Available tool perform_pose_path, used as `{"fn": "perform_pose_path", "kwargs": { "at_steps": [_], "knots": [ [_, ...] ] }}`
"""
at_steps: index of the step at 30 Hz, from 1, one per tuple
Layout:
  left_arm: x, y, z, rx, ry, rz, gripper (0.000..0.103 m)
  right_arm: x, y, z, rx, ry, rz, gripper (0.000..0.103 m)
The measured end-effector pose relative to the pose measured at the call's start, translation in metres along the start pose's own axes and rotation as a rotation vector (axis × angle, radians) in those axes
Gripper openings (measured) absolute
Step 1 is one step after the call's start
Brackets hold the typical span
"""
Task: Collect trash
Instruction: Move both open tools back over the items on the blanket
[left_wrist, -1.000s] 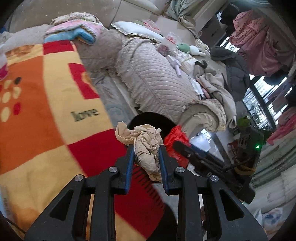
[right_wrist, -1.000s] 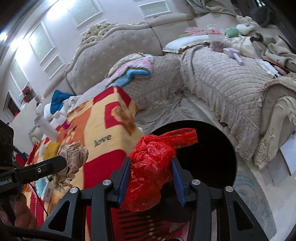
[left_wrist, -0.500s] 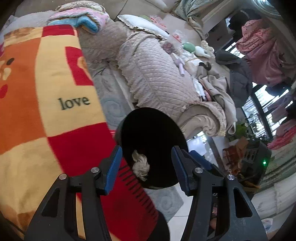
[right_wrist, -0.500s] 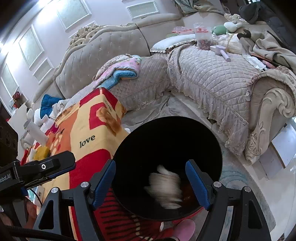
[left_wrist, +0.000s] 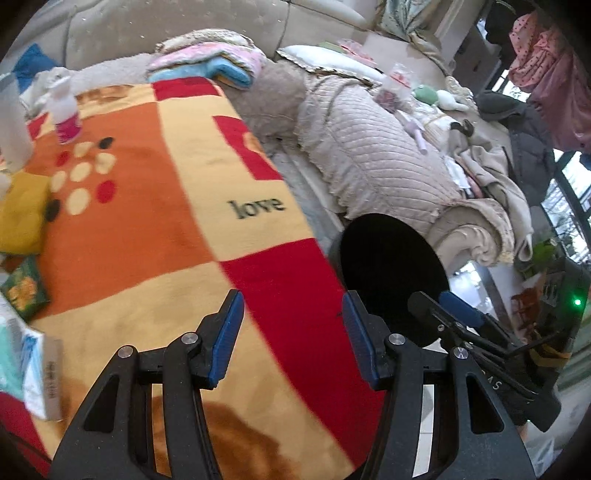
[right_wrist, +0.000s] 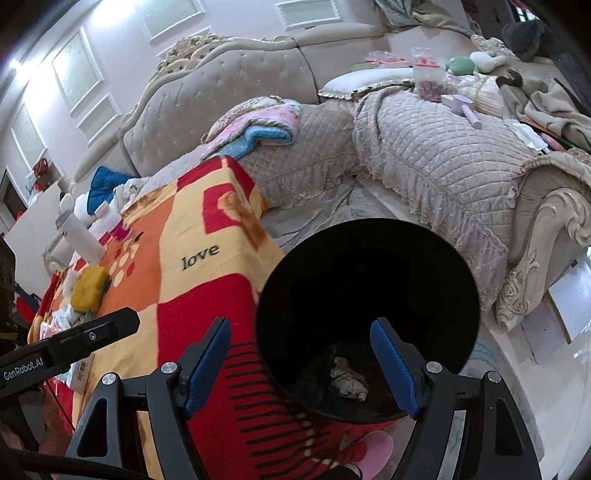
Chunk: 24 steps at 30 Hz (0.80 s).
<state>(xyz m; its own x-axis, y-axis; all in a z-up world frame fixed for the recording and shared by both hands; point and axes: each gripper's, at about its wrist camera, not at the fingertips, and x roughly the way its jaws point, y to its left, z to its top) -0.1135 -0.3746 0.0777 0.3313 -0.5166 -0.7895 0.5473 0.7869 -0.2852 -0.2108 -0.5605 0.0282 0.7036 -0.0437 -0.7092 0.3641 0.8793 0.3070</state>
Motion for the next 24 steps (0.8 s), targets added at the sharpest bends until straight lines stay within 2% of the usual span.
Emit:
{"fn": "perform_pose_path", "kwargs": {
  "at_steps": [7, 24],
  "knots": [
    [-0.022, 0.028, -0.014, -0.015, -0.028, 0.085, 0.054, -0.001, 0.033, -0.007, -0.060, 0.016, 0.024, 0.076],
    [-0.068, 0.103, -0.044, -0.105, -0.065, 0.193, 0.054, 0.013, 0.124, -0.032, -0.209, 0.099, 0.117, 0.081]
  ]
}}
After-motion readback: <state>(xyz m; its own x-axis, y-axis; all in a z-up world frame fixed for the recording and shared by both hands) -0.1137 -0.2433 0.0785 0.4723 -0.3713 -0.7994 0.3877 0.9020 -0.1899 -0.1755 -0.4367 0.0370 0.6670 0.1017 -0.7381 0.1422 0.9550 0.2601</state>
